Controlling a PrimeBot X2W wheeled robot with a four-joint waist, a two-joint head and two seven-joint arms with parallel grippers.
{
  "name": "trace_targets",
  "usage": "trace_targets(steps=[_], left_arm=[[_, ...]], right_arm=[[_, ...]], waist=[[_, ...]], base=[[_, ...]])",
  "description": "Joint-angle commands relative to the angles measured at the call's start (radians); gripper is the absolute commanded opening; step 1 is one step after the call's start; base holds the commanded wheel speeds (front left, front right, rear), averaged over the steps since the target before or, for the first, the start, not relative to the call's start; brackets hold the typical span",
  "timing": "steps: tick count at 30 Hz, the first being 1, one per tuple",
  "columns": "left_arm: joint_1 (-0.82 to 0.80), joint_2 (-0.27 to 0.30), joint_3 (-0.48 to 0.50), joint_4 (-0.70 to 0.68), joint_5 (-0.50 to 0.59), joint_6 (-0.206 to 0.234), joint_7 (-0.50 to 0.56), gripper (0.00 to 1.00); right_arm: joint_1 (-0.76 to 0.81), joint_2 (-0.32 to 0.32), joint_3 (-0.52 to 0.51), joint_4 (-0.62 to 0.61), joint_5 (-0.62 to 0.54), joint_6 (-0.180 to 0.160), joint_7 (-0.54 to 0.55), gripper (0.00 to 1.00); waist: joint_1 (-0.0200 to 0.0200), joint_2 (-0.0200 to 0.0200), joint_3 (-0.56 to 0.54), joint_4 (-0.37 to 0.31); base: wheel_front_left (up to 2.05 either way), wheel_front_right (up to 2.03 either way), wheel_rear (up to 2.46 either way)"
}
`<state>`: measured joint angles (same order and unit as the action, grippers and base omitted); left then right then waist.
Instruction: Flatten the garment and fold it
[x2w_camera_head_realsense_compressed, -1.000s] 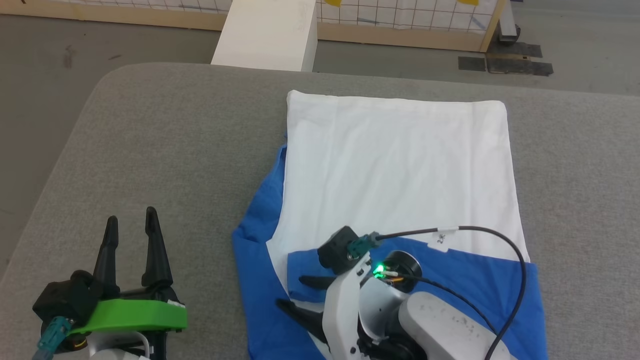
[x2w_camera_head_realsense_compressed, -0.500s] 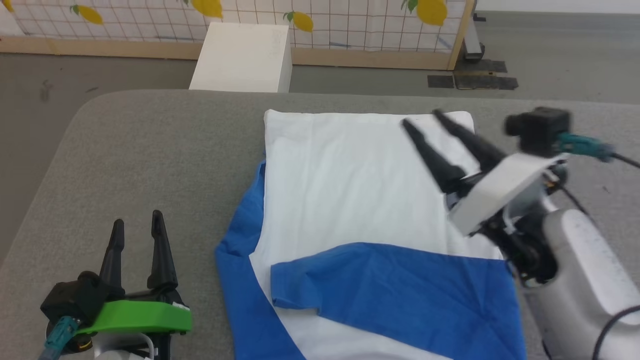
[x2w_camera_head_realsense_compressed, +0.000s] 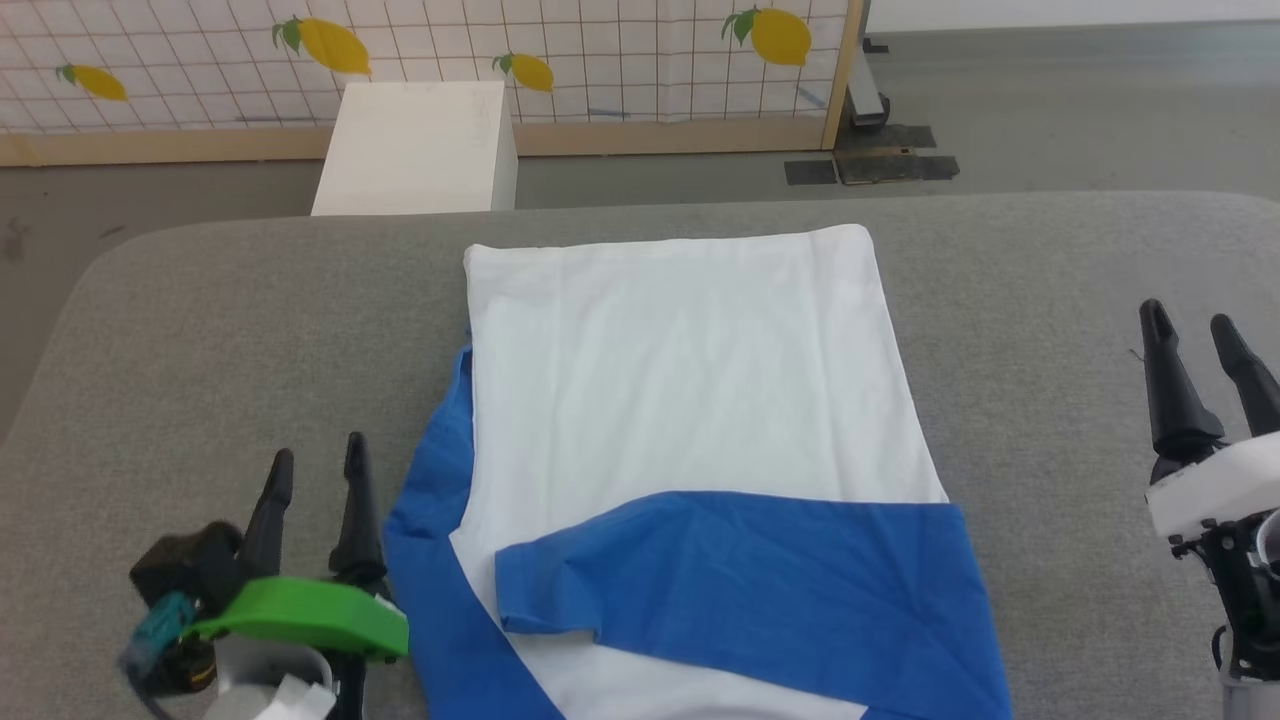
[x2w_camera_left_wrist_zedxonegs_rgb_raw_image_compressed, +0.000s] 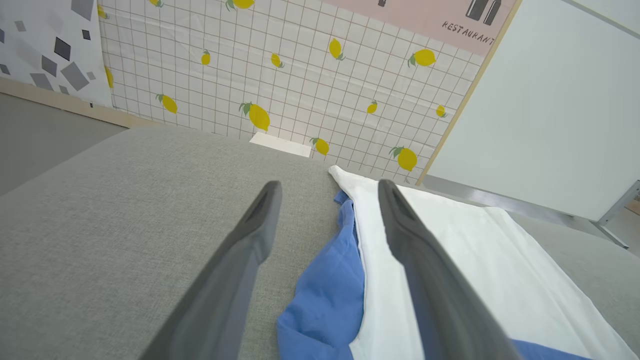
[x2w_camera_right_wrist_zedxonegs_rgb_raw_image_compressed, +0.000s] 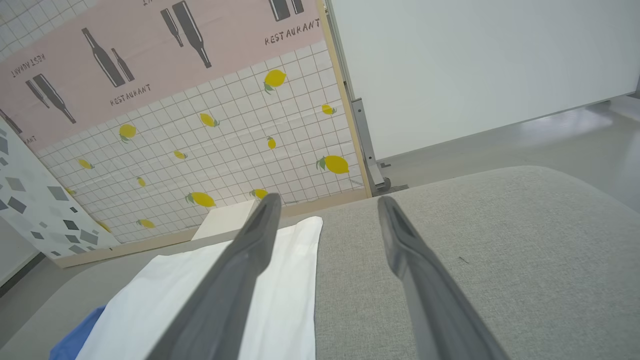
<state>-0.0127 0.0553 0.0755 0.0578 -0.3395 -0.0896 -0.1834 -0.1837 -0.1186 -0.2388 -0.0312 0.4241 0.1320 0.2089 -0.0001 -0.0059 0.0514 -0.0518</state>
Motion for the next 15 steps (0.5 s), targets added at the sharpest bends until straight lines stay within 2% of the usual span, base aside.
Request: trace_targets(steps=[1, 4, 6, 7, 8, 15], left_arm=[[-0.053, 0.011, -0.008, 0.017, -0.006, 0.007, 0.04, 1.0], [-0.164, 0.034, -0.025, 0.07, -0.02, 0.01, 0.164, 1.0], [-0.259, 0.049, -0.046, 0.124, -0.034, 0.01, 0.286, 1.0], [-0.365, 0.07, -0.069, 0.18, -0.033, 0.014, 0.407, 1.0], [-0.424, 0.083, -0.087, 0.214, -0.027, 0.014, 0.478, 1.0], [-0.722, 0.117, -0.173, 0.422, 0.005, 0.025, 0.801, 1.0]], right_arm=[[0.02, 0.009, -0.014, -0.017, -0.01, -0.001, 0.011, 1.0], [0.038, 0.02, -0.044, -0.045, -0.017, -0.001, 0.025, 1.0], [0.041, 0.026, -0.058, -0.063, -0.02, -0.001, 0.034, 1.0], [0.039, 0.03, -0.064, -0.08, -0.023, -0.001, 0.044, 1.0], [0.036, 0.031, -0.066, -0.088, -0.024, -0.001, 0.05, 1.0], [0.007, 0.039, -0.056, -0.124, -0.023, -0.001, 0.078, 1.0]], waist=[[0.0001, 0.0059, 0.022, -0.002], [0.0001, 0.0059, 0.054, 0.001], [0.0001, 0.0059, 0.083, 0.005], [0.0001, 0.0059, 0.114, 0.008], [0.0001, 0.0059, 0.131, 0.01], [0.0001, 0.0059, 0.222, -0.001]], base=[[0.0, 0.0, 0.0], [0.0, 0.0, 0.0], [0.0, 0.0, 0.0], [0.0, 0.0, 0.0], [0.0, 0.0, 0.0], [0.0, 0.0, 0.0]])
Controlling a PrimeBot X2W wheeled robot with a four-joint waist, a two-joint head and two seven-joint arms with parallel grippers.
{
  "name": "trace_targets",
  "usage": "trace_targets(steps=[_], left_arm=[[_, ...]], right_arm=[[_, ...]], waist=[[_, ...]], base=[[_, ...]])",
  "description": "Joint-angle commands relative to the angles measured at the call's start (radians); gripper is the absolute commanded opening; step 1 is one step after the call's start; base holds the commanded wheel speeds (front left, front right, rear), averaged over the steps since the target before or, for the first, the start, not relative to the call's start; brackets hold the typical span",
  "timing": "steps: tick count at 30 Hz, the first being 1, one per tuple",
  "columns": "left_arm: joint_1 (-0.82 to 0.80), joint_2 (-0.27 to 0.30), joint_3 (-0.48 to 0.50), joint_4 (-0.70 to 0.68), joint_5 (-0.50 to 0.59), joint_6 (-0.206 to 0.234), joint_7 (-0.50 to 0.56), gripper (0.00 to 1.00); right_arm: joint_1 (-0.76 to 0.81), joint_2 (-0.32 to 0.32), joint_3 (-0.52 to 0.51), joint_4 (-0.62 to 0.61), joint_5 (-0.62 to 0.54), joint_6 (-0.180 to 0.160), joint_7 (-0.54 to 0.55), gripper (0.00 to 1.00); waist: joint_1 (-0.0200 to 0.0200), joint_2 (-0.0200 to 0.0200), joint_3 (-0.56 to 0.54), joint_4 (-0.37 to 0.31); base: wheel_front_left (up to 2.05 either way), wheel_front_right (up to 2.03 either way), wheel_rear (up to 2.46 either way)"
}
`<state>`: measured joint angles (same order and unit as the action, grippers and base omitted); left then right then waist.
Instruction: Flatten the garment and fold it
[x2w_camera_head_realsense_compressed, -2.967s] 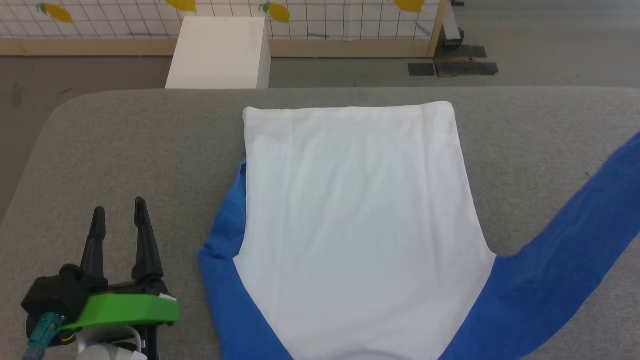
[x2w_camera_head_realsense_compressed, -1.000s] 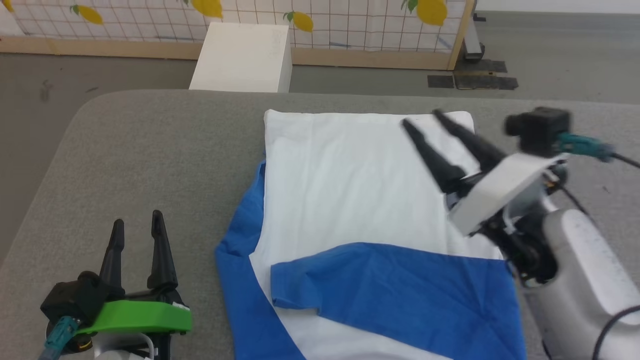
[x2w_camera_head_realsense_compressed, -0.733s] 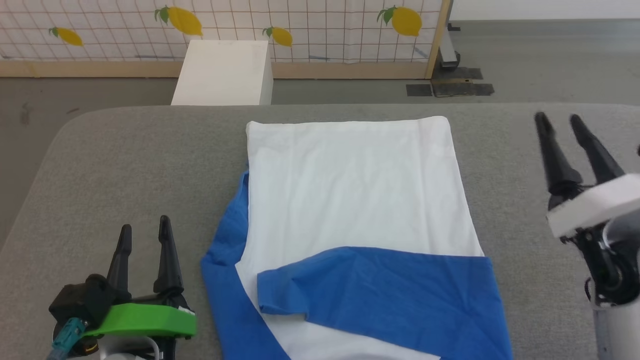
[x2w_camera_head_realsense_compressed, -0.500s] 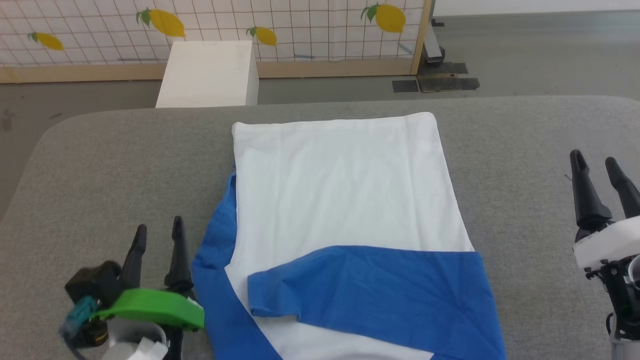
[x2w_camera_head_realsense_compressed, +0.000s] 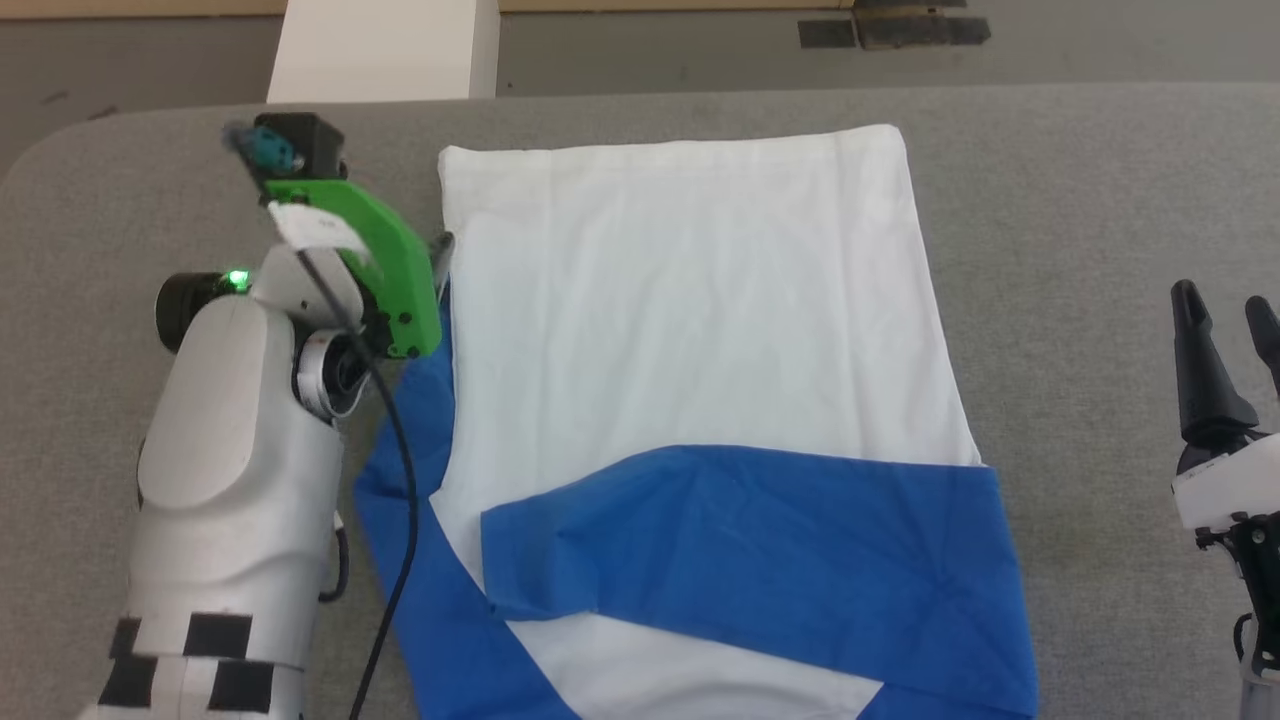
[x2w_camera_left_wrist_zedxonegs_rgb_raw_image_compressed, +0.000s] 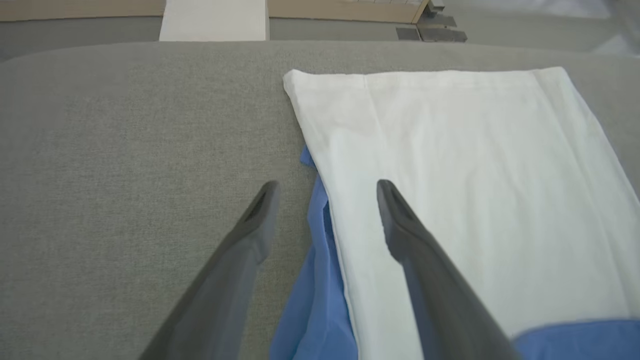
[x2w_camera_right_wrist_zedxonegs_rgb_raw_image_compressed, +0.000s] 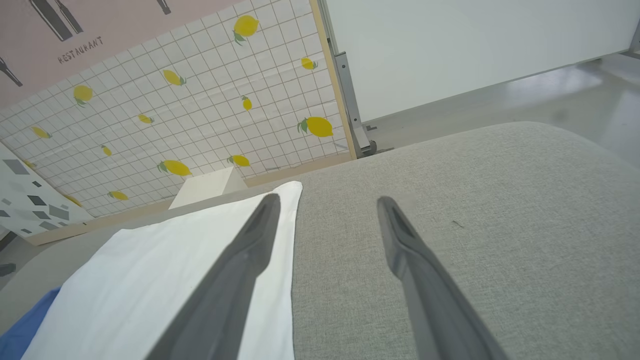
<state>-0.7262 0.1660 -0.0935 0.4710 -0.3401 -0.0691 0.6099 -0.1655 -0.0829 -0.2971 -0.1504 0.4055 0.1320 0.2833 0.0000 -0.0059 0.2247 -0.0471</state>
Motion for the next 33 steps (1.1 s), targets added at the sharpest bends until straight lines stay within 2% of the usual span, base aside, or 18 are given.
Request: trace_targets(steps=[1, 3, 5, 15, 16, 17, 18, 19, 24, 33], left_arm=[[-0.03, 0.01, -0.015, 0.031, 0.013, 0.008, 0.043, 1.0], [-0.083, 0.029, -0.044, 0.093, 0.039, 0.02, 0.146, 1.0], [-0.103, 0.038, -0.056, 0.113, 0.052, 0.026, 0.176, 1.0], [-0.11, 0.055, -0.089, 0.167, 0.074, 0.034, 0.189, 1.0], [-0.109, 0.056, -0.091, 0.171, 0.075, 0.035, 0.187, 0.93], [-0.109, 0.056, -0.093, 0.172, 0.077, 0.037, 0.175, 0.25], [-0.11, 0.058, -0.096, 0.175, 0.079, 0.036, 0.17, 0.04], [-0.111, 0.057, -0.093, 0.179, 0.075, 0.036, 0.162, 0.0], [-0.119, 0.045, -0.068, 0.189, 0.044, 0.044, 0.109, 0.0], [-0.101, 0.02, 0.071, 0.182, -0.087, 0.083, -0.019, 0.0]], right_arm=[[-0.014, 0.005, 0.005, -0.008, -0.004, -0.001, 0.006, 1.0], [-0.027, 0.008, 0.013, -0.017, -0.004, -0.001, 0.008, 1.0], [-0.032, 0.009, 0.013, -0.019, -0.005, -0.001, 0.007, 1.0], [-0.037, 0.016, -0.007, -0.029, -0.006, -0.001, 0.0, 1.0], [-0.037, 0.017, -0.006, -0.03, -0.005, -0.001, 0.0, 1.0], [-0.037, 0.017, -0.006, -0.031, -0.004, -0.001, 0.0, 1.0], [-0.036, 0.018, -0.005, -0.031, -0.003, -0.001, 0.001, 1.0], [-0.036, 0.019, -0.005, -0.031, -0.002, -0.001, 0.001, 1.0], [-0.034, 0.021, -0.001, -0.021, -0.006, -0.001, 0.0, 1.0], [-0.017, 0.021, 0.0, 0.008, -0.018, -0.001, 0.005, 1.0]], waist=[[0.0, 0.0059, 0.057, -0.01], [0.0, 0.0059, 0.084, -0.023], [0.0, 0.0059, 0.095, -0.03], [0.0, 0.0059, 0.116, -0.047], [0.0, 0.0059, 0.118, -0.048], [0.0, 0.0059, 0.121, -0.048], [0.0, 0.0059, 0.122, -0.049], [0.0, 0.0059, 0.124, -0.05], [0.0, 0.0059, 0.119, -0.041], [0.0, 0.0059, 0.04, 0.023]], base=[[0.0, 0.0, 0.0], [0.0, 0.0, 0.0], [0.0, 0.0, 0.0], [0.0, 0.0, 0.0], [0.0, 0.0, 0.0], [0.0, 0.0, 0.0], [0.0, 0.0, 0.0], [0.0, 0.0, 0.0], [0.0, 0.0, 0.0], [0.0, 0.0, 0.0]])
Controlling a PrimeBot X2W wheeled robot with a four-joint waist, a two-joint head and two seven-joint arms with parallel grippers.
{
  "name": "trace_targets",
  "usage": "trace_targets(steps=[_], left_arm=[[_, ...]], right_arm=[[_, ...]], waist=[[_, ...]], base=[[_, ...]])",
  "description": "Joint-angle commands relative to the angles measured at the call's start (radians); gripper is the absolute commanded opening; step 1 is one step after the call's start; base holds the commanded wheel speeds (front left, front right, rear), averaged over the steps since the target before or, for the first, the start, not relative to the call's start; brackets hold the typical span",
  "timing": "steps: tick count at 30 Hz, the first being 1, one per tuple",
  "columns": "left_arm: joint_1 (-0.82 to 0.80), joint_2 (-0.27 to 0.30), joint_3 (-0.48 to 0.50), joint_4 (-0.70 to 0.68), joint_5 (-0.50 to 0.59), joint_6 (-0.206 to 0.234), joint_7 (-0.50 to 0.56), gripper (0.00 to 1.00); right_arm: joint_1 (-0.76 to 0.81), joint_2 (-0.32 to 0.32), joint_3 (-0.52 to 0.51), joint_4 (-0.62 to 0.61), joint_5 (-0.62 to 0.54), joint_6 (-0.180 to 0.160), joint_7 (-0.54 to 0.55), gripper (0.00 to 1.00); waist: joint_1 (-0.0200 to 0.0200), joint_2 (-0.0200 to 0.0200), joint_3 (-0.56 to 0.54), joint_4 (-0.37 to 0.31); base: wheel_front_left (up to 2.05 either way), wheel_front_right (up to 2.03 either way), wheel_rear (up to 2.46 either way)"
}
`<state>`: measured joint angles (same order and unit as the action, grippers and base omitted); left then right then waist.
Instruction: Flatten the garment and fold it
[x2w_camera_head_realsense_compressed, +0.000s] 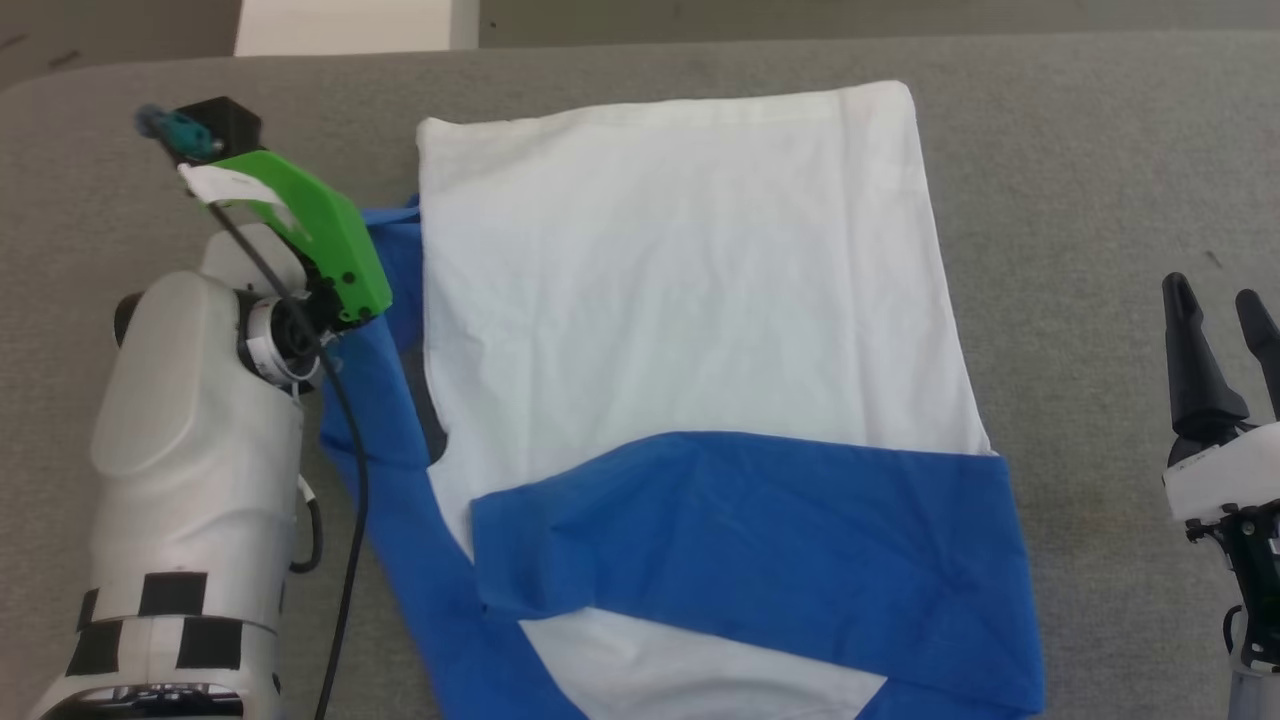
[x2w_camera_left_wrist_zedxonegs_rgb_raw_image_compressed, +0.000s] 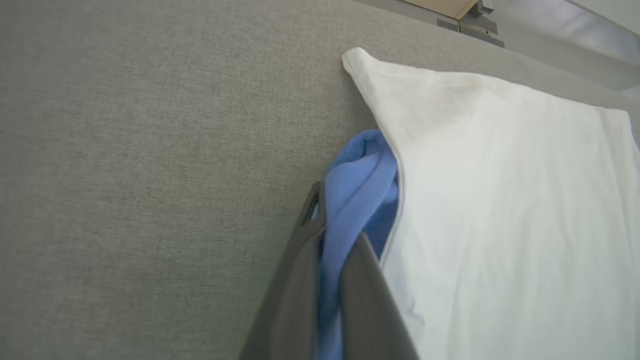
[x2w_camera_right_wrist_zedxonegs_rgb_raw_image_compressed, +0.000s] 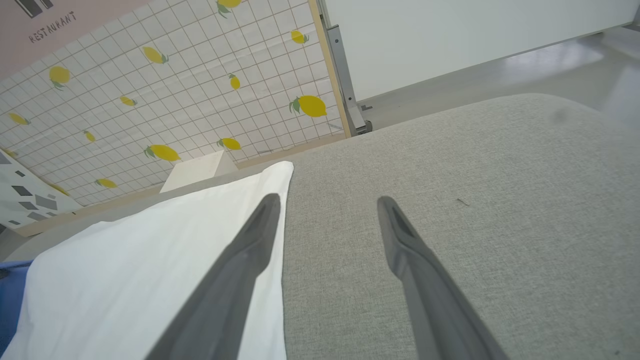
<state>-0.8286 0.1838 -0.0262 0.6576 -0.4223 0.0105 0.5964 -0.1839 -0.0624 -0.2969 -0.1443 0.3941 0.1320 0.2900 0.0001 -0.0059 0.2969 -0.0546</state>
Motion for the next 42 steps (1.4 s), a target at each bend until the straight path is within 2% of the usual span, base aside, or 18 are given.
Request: trace_targets(steps=[1, 5, 9, 14, 18, 23, 29, 36, 42], left_arm=[[0.006, 0.005, 0.017, -0.01, -0.014, 0.007, -0.018, 0.0], [0.027, 0.015, 0.076, -0.044, -0.062, 0.011, -0.068, 0.0], [0.046, 0.017, 0.102, -0.099, -0.091, -0.008, -0.109, 0.0], [0.071, -0.036, 0.087, -0.208, -0.131, -0.057, -0.141, 0.0], [0.096, -0.085, 0.022, -0.288, -0.149, -0.092, -0.136, 0.0], [0.147, -0.126, -0.11, -0.375, -0.213, -0.121, -0.128, 0.0], [0.225, -0.133, -0.335, -0.431, -0.321, -0.132, -0.14, 0.0], [0.285, -0.133, -0.603, -0.421, -0.438, -0.105, -0.191, 0.0], [0.322, -0.133, -0.788, -0.359, -0.475, -0.08, -0.182, 0.0]], right_arm=[[0.002, 0.0, 0.0, 0.005, -0.008, -0.001, -0.001, 1.0], [0.006, -0.001, 0.004, 0.018, -0.009, -0.001, 0.002, 1.0], [0.019, 0.001, 0.005, 0.035, -0.009, -0.001, 0.0, 1.0], [0.041, 0.003, -0.002, 0.052, -0.008, -0.001, -0.003, 1.0], [0.055, 0.004, -0.006, 0.059, -0.006, -0.001, -0.004, 1.0], [0.071, 0.005, -0.004, 0.064, -0.007, -0.001, -0.002, 1.0], [0.086, 0.007, 0.003, 0.067, -0.006, -0.001, 0.0, 1.0], [0.095, 0.009, 0.002, 0.077, -0.002, -0.001, 0.0, 1.0], [0.094, 0.01, 0.01, 0.088, 0.001, -0.001, -0.006, 1.0]], waist=[[-0.0001, 0.0059, -0.041, 0.039], [-0.0001, 0.0059, -0.077, 0.07], [-0.0001, 0.0059, -0.113, 0.094], [-0.0001, 0.0059, -0.152, 0.114], [-0.0001, 0.0059, -0.172, 0.118], [-0.0001, 0.0059, -0.193, 0.104], [-0.0001, 0.0059, -0.198, 0.069], [-0.0001, 0.0059, -0.187, 0.022], [-0.0001, 0.0059, -0.172, -0.013]], base=[[0.0, 0.0, 0.0], [0.0, 0.0, 0.0], [0.0, 0.0, 0.0], [0.0, 0.0, 0.0], [0.0, 0.0, 0.0], [0.0, 0.0, 0.0], [0.0, 0.0, 0.0], [0.0, 0.0, 0.0], [0.0, 0.0, 0.0]])
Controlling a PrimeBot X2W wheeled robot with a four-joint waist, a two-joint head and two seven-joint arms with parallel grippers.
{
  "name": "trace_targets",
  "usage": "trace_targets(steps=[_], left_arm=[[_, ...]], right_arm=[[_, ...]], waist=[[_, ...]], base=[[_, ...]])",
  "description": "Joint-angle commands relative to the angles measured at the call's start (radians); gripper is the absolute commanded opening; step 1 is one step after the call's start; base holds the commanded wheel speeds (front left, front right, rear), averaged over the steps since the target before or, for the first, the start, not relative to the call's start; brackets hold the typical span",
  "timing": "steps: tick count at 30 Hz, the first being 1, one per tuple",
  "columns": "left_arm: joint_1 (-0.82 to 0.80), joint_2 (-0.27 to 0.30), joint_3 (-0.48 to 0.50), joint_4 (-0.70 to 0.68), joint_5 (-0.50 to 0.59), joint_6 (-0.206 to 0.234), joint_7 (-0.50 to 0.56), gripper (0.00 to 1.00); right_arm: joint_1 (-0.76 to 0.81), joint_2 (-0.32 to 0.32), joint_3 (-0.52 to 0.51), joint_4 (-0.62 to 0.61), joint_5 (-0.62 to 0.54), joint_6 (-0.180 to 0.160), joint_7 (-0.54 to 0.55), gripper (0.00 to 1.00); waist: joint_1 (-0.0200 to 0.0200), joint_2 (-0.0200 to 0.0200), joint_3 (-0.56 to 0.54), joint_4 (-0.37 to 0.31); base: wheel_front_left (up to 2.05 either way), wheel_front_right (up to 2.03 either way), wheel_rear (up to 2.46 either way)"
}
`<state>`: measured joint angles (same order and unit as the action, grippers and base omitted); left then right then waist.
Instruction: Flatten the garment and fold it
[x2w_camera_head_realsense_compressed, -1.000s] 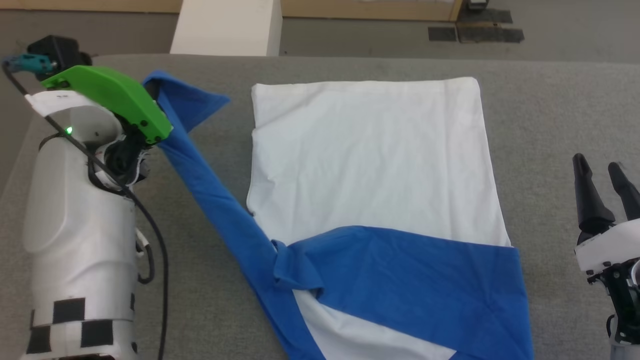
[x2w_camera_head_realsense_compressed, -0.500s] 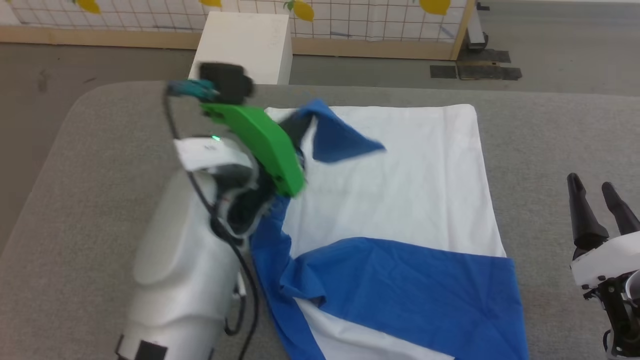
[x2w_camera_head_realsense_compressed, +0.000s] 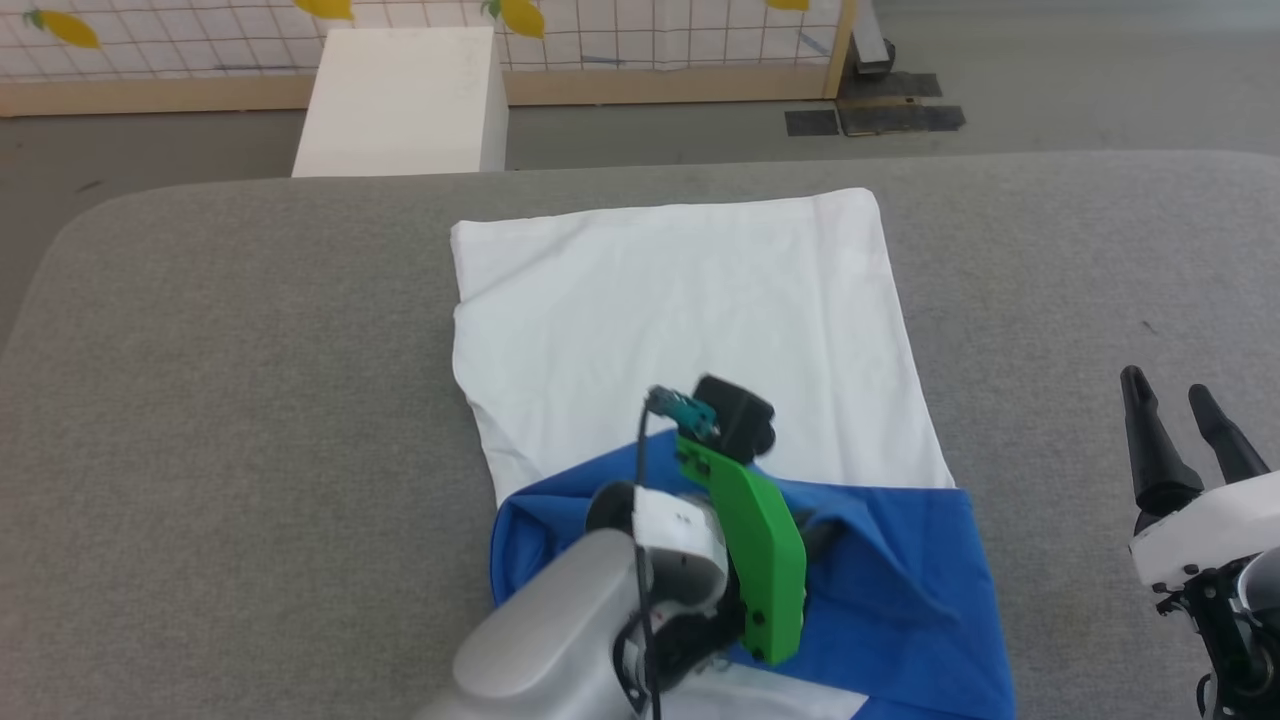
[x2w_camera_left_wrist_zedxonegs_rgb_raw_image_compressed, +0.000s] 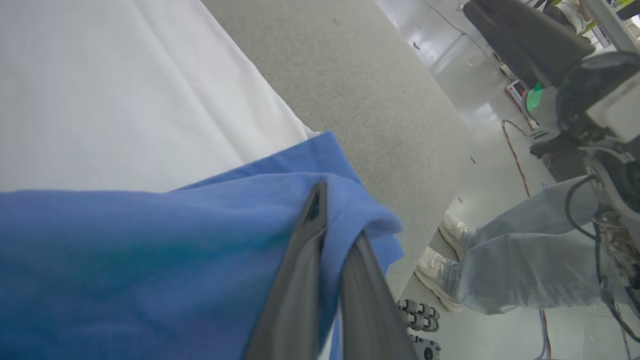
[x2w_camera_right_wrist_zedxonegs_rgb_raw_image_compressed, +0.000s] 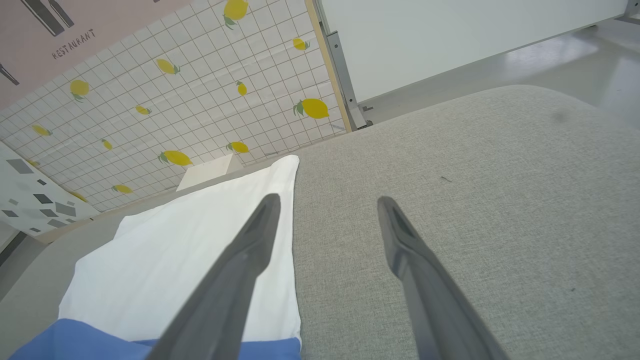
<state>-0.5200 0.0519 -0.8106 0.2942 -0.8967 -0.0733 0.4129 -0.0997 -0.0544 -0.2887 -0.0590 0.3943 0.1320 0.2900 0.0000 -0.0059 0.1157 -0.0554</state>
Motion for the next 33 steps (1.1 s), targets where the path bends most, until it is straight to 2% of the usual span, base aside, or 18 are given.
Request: trace_targets(steps=[1, 12, 13, 14, 19, 26, 30, 33], left_arm=[[0.018, -0.001, -0.021, 0.017, -0.002, 0.006, 0.003, 0.0], [0.04, -0.002, -0.143, 0.2, -0.001, 0.029, 0.032, 0.0], [0.04, -0.002, -0.148, 0.21, -0.01, 0.032, 0.041, 0.36], [0.039, -0.002, -0.153, 0.218, -0.018, 0.033, 0.053, 1.0], [0.01, -0.001, -0.13, 0.227, -0.069, 0.044, 0.106, 1.0], [-0.034, 0.07, -0.025, 0.118, -0.16, 0.066, 0.167, 1.0], [-0.049, 0.124, 0.072, 0.03, -0.203, 0.102, 0.142, 1.0], [-0.055, 0.16, 0.155, -0.018, -0.204, 0.129, 0.059, 1.0]], right_arm=[[0.009, 0.002, 0.004, 0.004, 0.001, -0.001, -0.007, 1.0], [0.008, 0.003, 0.009, 0.023, 0.004, -0.001, -0.023, 1.0], [0.006, 0.003, 0.01, 0.024, 0.004, -0.001, -0.024, 1.0], [0.006, 0.003, 0.011, 0.026, 0.004, -0.001, -0.024, 1.0], [0.01, 0.004, 0.011, 0.032, 0.004, -0.001, -0.027, 1.0], [0.029, 0.004, 0.0, 0.034, 0.002, -0.001, -0.024, 1.0], [0.03, 0.004, -0.004, 0.031, 0.002, -0.001, -0.018, 1.0], [0.029, 0.004, 0.0, 0.026, -0.002, -0.001, -0.014, 1.0]], waist=[[0.0, 0.0059, 0.011, -0.016], [0.0, 0.0059, 0.018, -0.022], [0.0, 0.0059, 0.016, -0.019], [0.0, 0.0059, 0.013, -0.017], [0.0, 0.0059, -0.008, 0.002], [0.0, 0.0059, -0.051, 0.032], [0.0, 0.0059, -0.068, 0.046], [0.0, 0.0059, -0.078, 0.052]], base=[[0.0, 0.0, 0.0], [0.0, 0.0, 0.0], [0.0, 0.0, 0.0], [0.0, 0.0, 0.0], [0.0, 0.0, 0.0], [0.0, 0.0, 0.0], [0.0, 0.0, 0.0], [0.0, 0.0, 0.0]])
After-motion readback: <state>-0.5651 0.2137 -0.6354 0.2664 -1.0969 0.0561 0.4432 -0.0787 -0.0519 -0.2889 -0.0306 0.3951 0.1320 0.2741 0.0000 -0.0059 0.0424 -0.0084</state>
